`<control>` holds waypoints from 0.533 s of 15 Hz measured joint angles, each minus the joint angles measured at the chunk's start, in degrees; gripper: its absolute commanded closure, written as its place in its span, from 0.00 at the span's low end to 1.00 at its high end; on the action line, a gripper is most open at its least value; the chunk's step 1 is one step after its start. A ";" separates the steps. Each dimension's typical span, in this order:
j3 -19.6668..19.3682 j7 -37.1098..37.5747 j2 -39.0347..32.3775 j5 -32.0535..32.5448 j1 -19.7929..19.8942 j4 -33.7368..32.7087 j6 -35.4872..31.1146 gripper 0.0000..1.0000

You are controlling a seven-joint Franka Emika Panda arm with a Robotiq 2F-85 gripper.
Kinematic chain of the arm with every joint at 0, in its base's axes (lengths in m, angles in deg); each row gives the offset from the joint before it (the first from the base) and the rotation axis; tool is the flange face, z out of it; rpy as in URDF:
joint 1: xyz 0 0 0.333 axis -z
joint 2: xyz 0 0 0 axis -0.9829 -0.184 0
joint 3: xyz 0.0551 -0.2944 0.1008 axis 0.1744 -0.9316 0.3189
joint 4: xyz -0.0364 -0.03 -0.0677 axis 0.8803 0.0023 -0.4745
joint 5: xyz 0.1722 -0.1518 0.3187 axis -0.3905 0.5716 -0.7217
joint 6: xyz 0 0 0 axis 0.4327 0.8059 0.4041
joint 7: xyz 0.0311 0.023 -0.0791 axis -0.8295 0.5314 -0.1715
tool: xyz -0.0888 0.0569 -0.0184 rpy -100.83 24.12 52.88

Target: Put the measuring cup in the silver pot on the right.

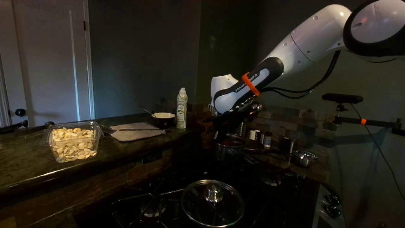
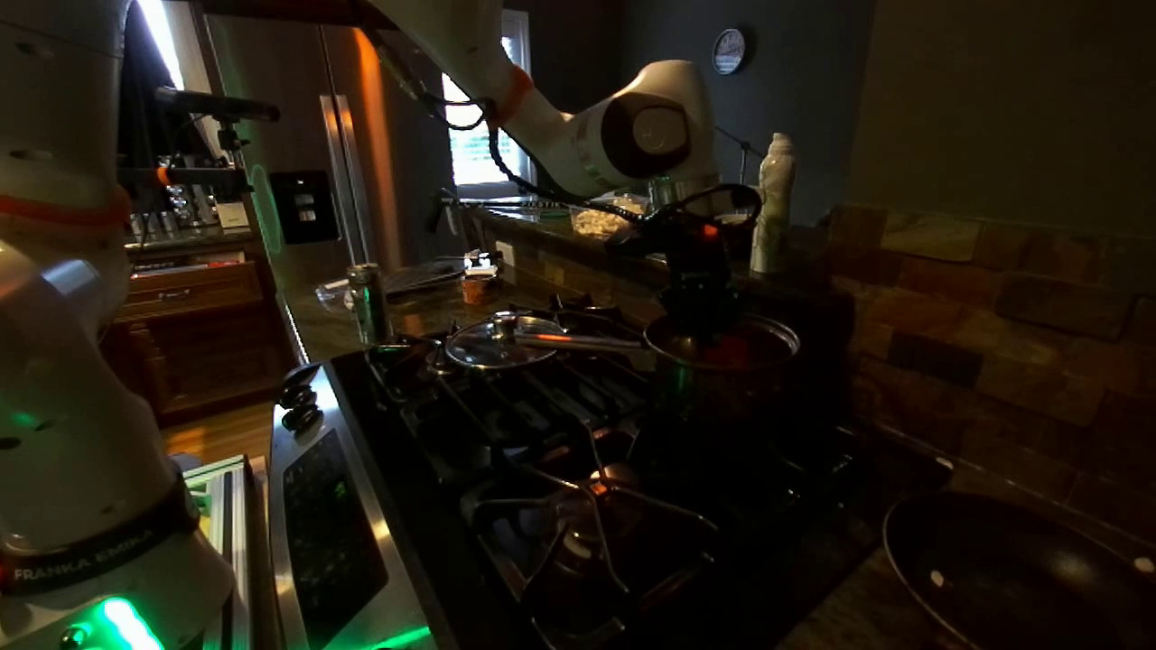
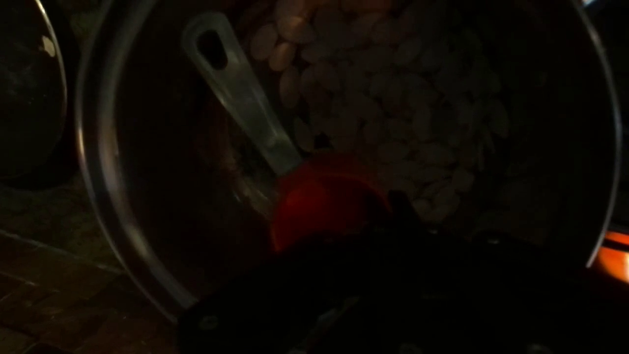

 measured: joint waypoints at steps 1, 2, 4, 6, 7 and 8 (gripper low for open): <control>-0.02 0.00 -0.04 -0.31 0.07 0.00 0.00 0.55; -0.04 0.00 -0.04 -0.60 0.16 -0.04 -0.01 0.49; -0.12 0.03 0.01 -0.79 0.28 -0.31 -0.09 0.34; -0.41 0.24 0.55 -0.59 0.28 -0.84 -0.10 0.18; -0.55 0.40 1.15 -0.37 0.27 -1.10 -0.10 0.11; -0.64 0.79 2.11 0.12 0.19 -1.27 0.00 0.05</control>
